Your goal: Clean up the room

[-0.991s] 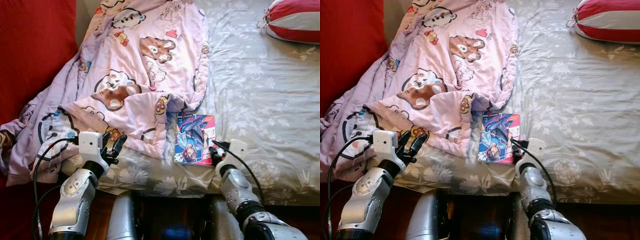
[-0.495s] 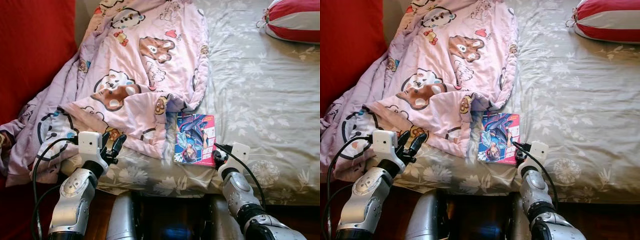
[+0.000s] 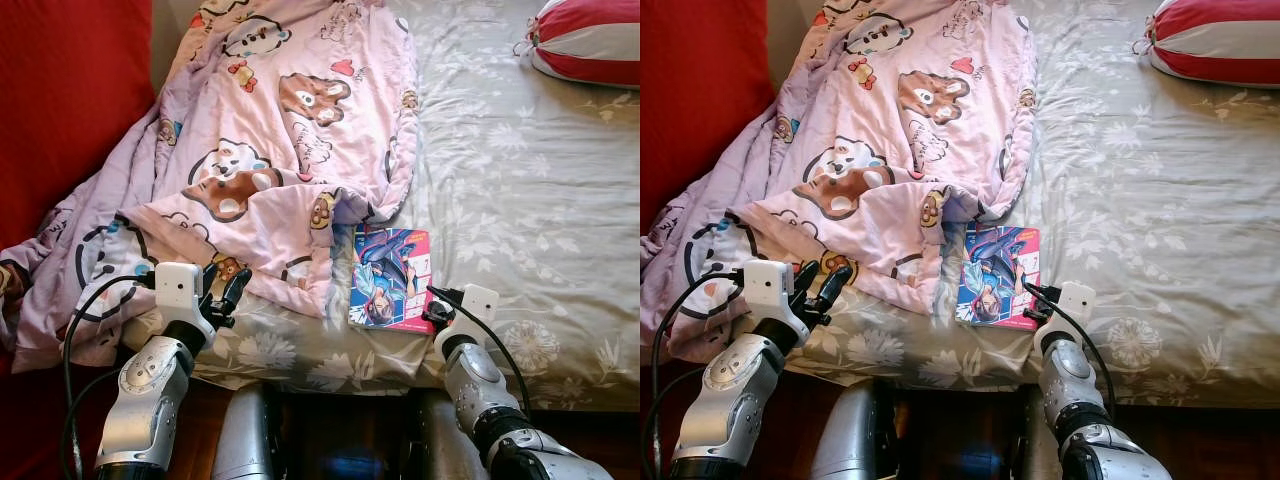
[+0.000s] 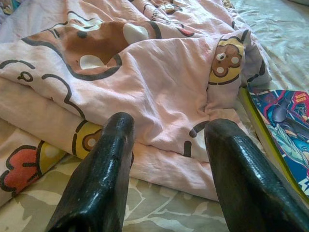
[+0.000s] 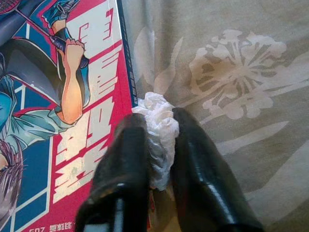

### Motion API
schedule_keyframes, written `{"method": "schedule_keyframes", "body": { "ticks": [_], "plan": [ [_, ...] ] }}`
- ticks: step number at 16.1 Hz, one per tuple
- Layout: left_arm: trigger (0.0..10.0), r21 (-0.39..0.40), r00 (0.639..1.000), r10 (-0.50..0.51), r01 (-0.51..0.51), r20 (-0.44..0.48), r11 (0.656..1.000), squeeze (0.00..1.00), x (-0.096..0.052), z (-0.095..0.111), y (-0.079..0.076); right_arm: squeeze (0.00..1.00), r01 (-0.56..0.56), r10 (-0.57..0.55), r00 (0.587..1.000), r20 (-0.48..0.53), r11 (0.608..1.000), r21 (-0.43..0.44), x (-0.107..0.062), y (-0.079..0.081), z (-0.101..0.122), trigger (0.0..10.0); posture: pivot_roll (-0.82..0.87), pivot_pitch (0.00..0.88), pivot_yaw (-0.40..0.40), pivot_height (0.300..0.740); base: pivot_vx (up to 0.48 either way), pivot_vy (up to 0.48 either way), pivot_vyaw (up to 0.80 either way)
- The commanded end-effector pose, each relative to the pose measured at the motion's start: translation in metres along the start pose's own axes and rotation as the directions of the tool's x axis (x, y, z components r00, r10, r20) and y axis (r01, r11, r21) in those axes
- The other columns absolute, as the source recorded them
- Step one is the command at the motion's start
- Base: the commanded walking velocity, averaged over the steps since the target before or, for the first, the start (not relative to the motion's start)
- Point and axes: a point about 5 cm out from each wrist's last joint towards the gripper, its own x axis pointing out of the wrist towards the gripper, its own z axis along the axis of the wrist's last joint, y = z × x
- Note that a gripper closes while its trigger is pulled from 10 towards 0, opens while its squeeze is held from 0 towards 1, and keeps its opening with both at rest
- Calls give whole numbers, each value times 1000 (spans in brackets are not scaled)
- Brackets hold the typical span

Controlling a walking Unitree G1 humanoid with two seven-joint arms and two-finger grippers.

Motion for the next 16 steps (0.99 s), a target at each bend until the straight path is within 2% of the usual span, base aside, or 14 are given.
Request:
{"method": "schedule_keyframes", "body": {
  "ticks": [1,9,10,12,13,15,16],
  "plan": [
    [10000,-2,999,27,-27,-29,1000,0,-4,-7,7,0,13,-14,999,-34,1000,-7,-2,-2,-10,0,139,251,50,582,0,0,0],
    [10000,-7,999,50,-50,-21,999,0,-1,-9,10,0,33,-33,999,-19,999,-22,-1,-5,-5,0,133,198,34,582,0,0,0],
    [10000,-11,998,62,-62,-19,998,0,0,-11,12,0,59,-59,998,7,998,-17,-1,-9,-1,0,132,189,30,582,0,0,0],
    [10000,-29,995,102,-102,-21,994,0,0,-16,17,0,97,-95,987,128,995,-13,-1,-16,16,0,111,152,17,582,0,0,0],
    [10000,-39,992,124,-125,-32,991,0,0,-22,20,0,97,-88,978,191,995,-37,-2,-16,24,0,101,134,9,582,0,0,0],
    [10000,-44,987,149,-152,-55,987,0,-4,-30,24,0,81,-63,968,244,995,-65,-5,-15,28,0,94,119,4,582,0,0,0],
    [10000,-43,979,178,-183,-95,982,0,-8,-43,28,0,48,-20,962,274,994,-96,-8,-14,27,0,84,96,-4,582,0,0,0]
  ]
}}
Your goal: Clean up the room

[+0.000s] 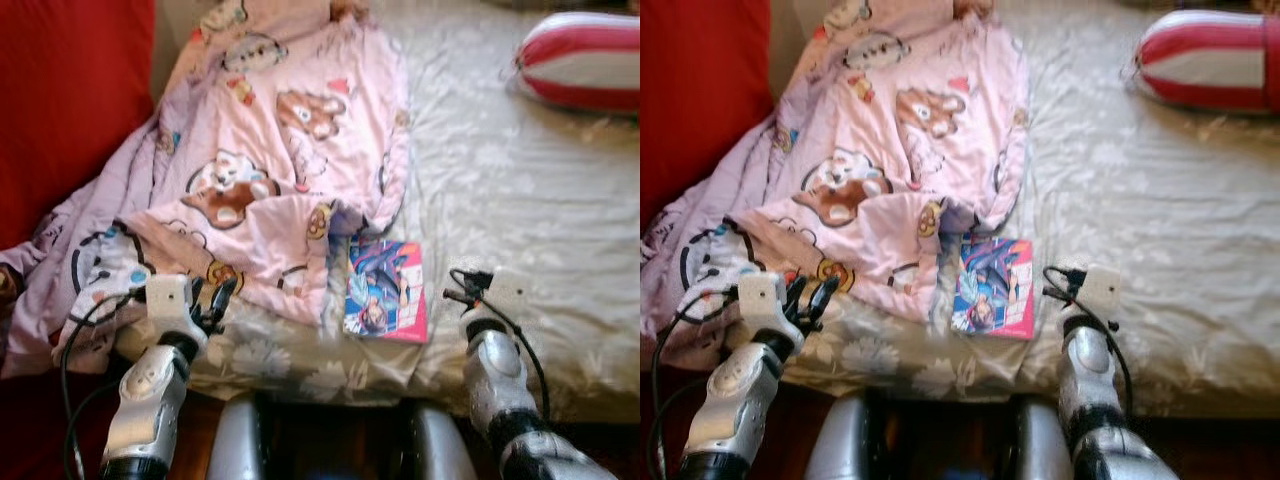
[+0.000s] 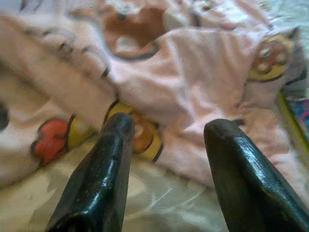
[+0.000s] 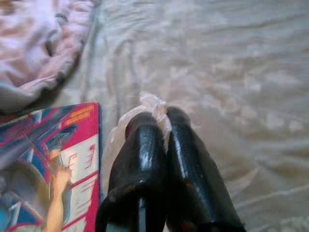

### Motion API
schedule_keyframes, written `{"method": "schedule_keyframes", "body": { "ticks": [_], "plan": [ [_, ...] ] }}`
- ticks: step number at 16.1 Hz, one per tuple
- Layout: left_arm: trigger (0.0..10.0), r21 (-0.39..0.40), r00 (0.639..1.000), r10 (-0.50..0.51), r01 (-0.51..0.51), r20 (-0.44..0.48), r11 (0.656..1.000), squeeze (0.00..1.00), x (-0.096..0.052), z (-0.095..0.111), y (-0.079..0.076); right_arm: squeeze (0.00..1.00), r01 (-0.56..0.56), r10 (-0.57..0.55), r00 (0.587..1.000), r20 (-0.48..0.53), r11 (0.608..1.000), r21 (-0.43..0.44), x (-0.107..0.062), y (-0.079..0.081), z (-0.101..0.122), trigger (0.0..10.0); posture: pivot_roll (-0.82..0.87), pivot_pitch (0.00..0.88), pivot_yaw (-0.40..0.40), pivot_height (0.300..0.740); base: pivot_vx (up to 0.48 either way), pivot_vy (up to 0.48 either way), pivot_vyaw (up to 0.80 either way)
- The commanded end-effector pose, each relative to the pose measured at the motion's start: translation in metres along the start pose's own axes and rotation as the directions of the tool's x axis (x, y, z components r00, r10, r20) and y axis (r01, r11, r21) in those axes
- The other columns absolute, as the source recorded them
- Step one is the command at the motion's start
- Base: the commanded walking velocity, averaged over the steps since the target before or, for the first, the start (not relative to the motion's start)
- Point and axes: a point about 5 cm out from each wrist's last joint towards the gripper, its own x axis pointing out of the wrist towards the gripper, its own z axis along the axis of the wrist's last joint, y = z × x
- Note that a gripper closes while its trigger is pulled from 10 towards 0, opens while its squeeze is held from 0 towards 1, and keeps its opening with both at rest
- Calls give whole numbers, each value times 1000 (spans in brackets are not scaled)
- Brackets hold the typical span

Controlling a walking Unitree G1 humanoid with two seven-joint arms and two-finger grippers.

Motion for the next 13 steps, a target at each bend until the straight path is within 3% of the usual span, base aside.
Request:
{"method": "schedule_keyframes", "body": {
  "ticks": [1,2,6,13],
  "plan": [
    [10000,4,997,54,-54,-47,999,0,-7,-14,10,0,-42,42,999,-3,998,-51,-7,2,-8,5961,70,80,-10,582,0,0,0],
    [10000,-2,996,73,-74,-46,997,0,-9,-17,12,0,-80,83,996,23,991,-111,-12,3,-9,10000,60,72,-14,582,0,0,0],
    [10000,-20,997,72,-73,-10,997,0,-5,-16,8,0,-55,67,993,95,990,-128,-22,-8,-4,10000,46,48,-27,598,0,0,0],
    [10000,11,993,40,-39,-111,999,0,-3,-41,8,0,36,-41,999,-27,983,-178,-36,-40,-29,10000,33,31,-19,687,0,0,0]
  ]
}}
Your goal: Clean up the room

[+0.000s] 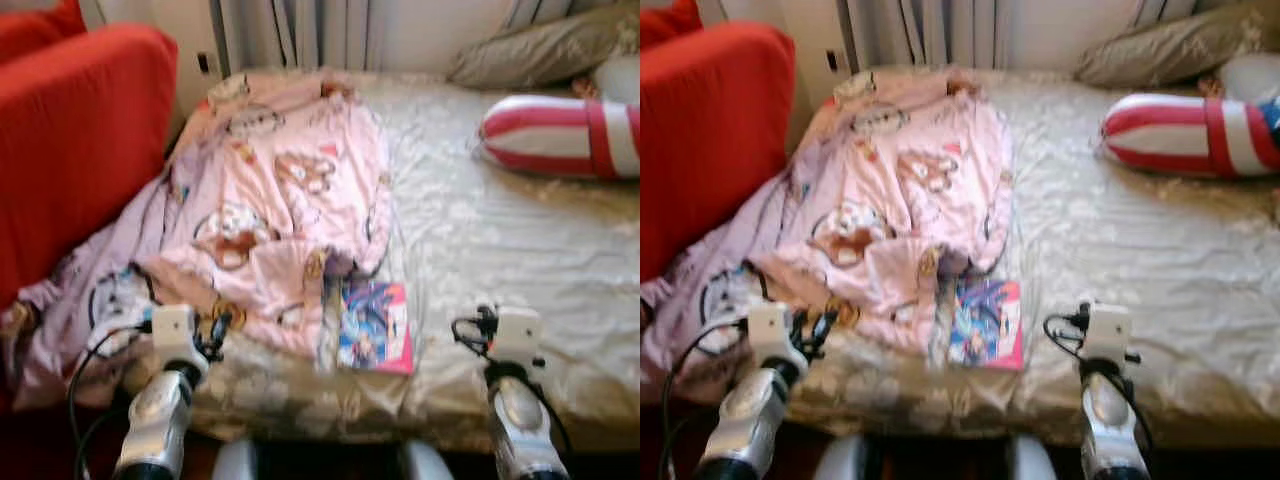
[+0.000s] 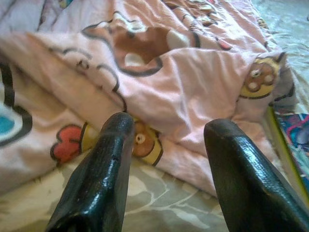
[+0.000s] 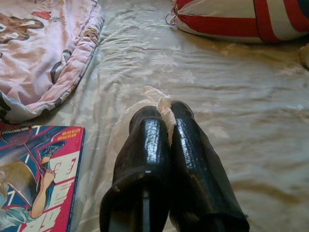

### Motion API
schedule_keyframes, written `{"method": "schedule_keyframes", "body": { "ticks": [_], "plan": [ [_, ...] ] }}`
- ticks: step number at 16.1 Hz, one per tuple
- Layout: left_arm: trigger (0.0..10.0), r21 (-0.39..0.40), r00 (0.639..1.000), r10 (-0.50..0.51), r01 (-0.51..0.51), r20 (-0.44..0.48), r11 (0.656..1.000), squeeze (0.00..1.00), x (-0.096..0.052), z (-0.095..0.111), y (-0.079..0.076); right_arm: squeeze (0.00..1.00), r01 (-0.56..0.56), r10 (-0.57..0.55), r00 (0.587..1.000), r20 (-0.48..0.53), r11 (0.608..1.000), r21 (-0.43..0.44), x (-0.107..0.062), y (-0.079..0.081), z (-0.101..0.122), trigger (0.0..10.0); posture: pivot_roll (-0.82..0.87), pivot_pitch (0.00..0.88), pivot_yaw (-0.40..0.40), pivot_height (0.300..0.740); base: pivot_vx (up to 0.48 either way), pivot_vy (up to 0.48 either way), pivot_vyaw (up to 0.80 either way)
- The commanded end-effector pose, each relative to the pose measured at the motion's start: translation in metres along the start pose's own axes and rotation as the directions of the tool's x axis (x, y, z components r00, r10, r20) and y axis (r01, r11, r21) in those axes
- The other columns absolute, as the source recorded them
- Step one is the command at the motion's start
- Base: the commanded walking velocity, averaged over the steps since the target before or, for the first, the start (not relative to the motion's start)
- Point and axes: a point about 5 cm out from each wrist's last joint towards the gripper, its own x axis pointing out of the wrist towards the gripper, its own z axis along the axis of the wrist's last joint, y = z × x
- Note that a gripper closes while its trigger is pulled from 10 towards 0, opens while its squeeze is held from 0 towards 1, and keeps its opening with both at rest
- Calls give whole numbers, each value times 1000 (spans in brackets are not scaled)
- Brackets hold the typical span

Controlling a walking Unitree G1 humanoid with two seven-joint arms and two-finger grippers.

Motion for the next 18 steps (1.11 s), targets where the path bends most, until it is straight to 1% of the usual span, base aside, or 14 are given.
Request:
{"method": "schedule_keyframes", "body": {
  "ticks": [1,3,4,5,6,8,9,10,11,13,14,16,17,18],
  "plan": [
    [10000,12,1000,1,-1,-27,1000,0,-1,-6,3,0,16,-16,998,-54,1000,-2,-3,-7,-10,10000,34,29,-17,697,0,0,0],
    [10000,15,995,13,-12,-102,1000,0,-6,-22,6,0,27,-26,989,-145,1000,7,-12,-10,-29,10000,32,13,-17,723,0,0,0],
    [10000,33,976,8,-1,-217,999,0,-14,-46,6,0,27,-26,958,-287,1000,-1,-27,-12,-56,10000,33,0,-20,738,0,0,0],
    [10000,45,956,18,-5,-292,999,0,-21,-61,6,0,14,-10,924,-383,1000,7,-39,-12,-73,10000,28,0,-20,738,0,0,0],
    [10000,45,939,31,-17,-342,999,0,-27,-70,7,0,10,0,907,-421,1000,20,-47,-12,-82,10000,20,0,-18,738,0,0,0],
    [10000,59,887,74,-53,-455,997,0,-42,-92,11,0,30,-11,845,-535,999,26,-66,-16,-102,10000,15,0,-12,738,0,0,0],
    [10000,77,846,96,-65,-524,995,0,-54,-105,14,0,50,-13,802,-597,998,45,-79,-18,-114,10000,9,0,-8,738,0,0,0],
    [10000,93,817,105,-64,-567,994,0,-62,-113,15,0,48,-9,769,-639,998,44,-87,-18,-121,10000,8,0,-5,738,0,0,0],
    [10000,102,783,131,-86,-608,991,0,-71,-121,17,0,44,-23,734,-679,999,14,-98,-18,-129,10000,16,0,-3,738,0,0,0],
    [10000,90,786,134,-100,-604,991,0,-71,-122,16,0,68,-27,723,-690,997,33,-101,-14,-132,10000,9,0,1,738,0,0,0],
    [10000,82,790,131,-102,-598,991,0,-70,-121,14,0,64,-19,722,-691,997,40,-101,-10,-132,10000,9,0,1,738,0,0,0],
    [10000,81,787,135,-109,-602,991,0,-71,-123,12,0,29,0,716,-698,999,30,-104,-4,-134,10000,7,0,4,738,0,0,0],
    [10000,81,783,140,-114,-606,990,0,-72,-124,12,0,7,22,719,-695,999,39,-103,1,-133,10000,9,0,3,738,0,0,800],
    [10000,81,782,141,-116,-607,990,0,-73,-125,12,0,-3,30,720,-693,999,40,-103,2,-133,10000,10,0,2,738,0,0,800]
  ]
}}
